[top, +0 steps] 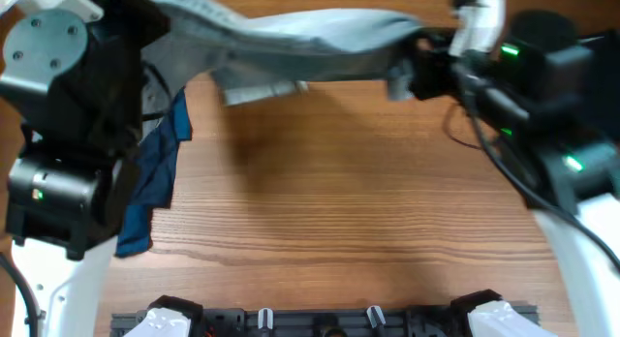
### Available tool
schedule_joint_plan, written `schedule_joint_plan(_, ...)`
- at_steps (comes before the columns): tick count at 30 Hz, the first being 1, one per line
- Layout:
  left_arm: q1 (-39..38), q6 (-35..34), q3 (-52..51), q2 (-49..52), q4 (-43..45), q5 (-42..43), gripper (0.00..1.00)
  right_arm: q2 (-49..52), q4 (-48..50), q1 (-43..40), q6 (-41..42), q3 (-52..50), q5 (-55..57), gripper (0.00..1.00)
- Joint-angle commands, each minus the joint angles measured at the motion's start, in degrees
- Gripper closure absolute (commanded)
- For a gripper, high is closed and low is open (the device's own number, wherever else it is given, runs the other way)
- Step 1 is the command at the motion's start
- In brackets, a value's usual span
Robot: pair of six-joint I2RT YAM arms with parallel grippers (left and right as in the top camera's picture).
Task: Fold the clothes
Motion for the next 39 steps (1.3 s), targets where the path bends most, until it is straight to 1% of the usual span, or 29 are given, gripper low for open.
schedule_joint_plan(1,-6.2,0.3,1.7,-2.0,6.4,7.3,0.96,-6.5,-2.3,-3.1,-3.1,2.8,-0.7,0.96)
schedule_joint_plan(5,-15.1,0.3,1.7,-2.8,10.2,7.2,0.96,-10.9,-8.7,-4.1,-5.2,6.9,0.2,0.96)
schedule_joint_plan(8,-20.4,0.5,1.7,-3.8,9.6,7.0,0.96,-13.1,-14.7,-4.1,-6.1,11.5,1.7,0.96)
schedule_joint_plan(11,-26.1,0.7,1.7,-5.3,7.5,4.7,0.96,-14.3,-21.0,-4.1,-6.2,17.0,2.6,0.96)
schedule_joint_plan(15,-32.3,0.8,1.7,-7.3,4.9,-0.7,0.96,-14.3,-29.0,-4.1,-6.2,23.1,2.7,0.96)
schedule_joint_plan(18,-36.2,0.8,1.7,-8.3,1.6,-7.6,0.96,-14.3,-32.2,-4.1,-5.7,24.0,4.5,0.96)
schedule_joint_plan(20,-37.6,0.7,1.7,-8.4,-2.8,-14.9,0.96,-13.4,-34.4,-4.1,-4.3,24.0,7.9,0.96)
schedule_joint_plan(22,-37.6,0.7,1.7,-7.9,-7.0,-19.2,0.96,-11.4,-34.9,-4.1,-4.4,24.0,8.4,0.96)
schedule_joint_plan(25,-37.6,0.7,1.7,-5.3,-12.7,-26.1,0.96,-5.6,-35.0,-4.1,-4.8,24.0,8.6,0.96)
schedule_joint_plan(27,-37.6,0.7,1.7,-3.0,-14.8,-30.4,0.96,-1.3,-34.9,-4.1,-5.3,24.0,8.6,0.96)
schedule_joint_plan(29,-36.7,0.7,1.7,0.5,-16.9,-34.6,0.96,5.2,-34.2,-4.1,-6.0,24.0,8.6,0.96)
schedule_joint_plan(32,-33.3,0.6,1.7,5.4,-18.9,-35.3,0.96,12.8,-32.4,-4.2,-6.3,24.0,8.6,0.96)
schedule_joint_plan(35,-28.9,-2.8,1.7,10.5,-21.2,-35.2,0.96,20.6,-29.6,-5.5,-6.2,24.0,8.5,0.96)
schedule_joint_plan(36,-24.7,-5.0,1.7,15.3,-22.9,-33.6,0.96,25.7,-27.2,-7.0,-6.2,24.0,7.8,0.96)
schedule_joint_plan(37,-22.5,-5.7,1.7,17.8,-23.4,-31.9,0.96,28.8,-25.4,-8.0,-6.0,24.0,7.1,0.96)
schedule_joint_plan(39,-19.8,-5.8,1.7,21.1,-23.4,-28.7,0.96,31.9,-23.0,-9.5,-6.0,24.0,5.7,0.96)
